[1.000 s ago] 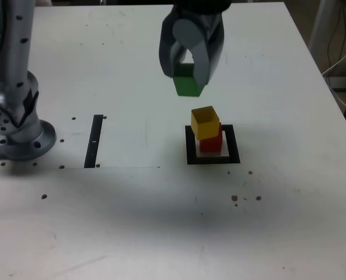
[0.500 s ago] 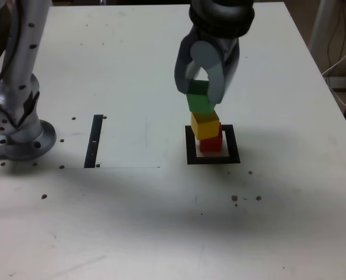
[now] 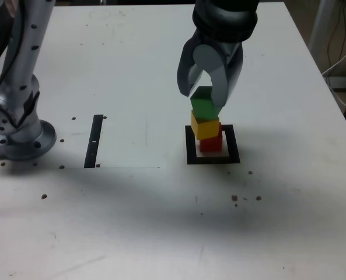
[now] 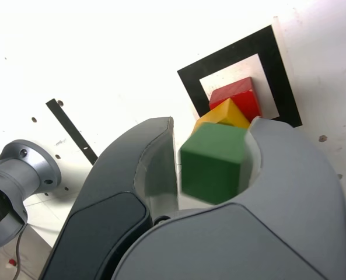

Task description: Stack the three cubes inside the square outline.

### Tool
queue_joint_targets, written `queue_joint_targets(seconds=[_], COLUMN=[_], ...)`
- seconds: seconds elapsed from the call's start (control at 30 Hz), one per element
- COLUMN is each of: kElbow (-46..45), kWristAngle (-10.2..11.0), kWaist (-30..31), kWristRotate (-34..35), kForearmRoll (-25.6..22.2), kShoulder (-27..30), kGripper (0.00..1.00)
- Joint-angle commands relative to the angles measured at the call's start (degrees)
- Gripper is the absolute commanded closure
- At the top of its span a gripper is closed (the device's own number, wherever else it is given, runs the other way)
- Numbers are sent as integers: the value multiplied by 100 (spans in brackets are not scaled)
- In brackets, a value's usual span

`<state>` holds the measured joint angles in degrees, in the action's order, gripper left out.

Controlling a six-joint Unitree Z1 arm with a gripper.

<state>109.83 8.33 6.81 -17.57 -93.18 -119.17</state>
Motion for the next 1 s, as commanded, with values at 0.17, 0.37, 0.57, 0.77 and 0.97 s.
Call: queue_joint_targets(seconds=[0.17,0.37,0.57,0.77,0.97], kElbow=[-66,-54,-54,-217,-689], kWristAngle=[-33,-25,41,116,181], kWaist=[13,13,13,-20,-181], kWristRotate=[-10,-10,-10,-2,53], kForearmRoll=[-63,-60,-61,-63,-59], kShoulder=[-24,2,164,575,1037], kGripper=[3,1,1,1,0])
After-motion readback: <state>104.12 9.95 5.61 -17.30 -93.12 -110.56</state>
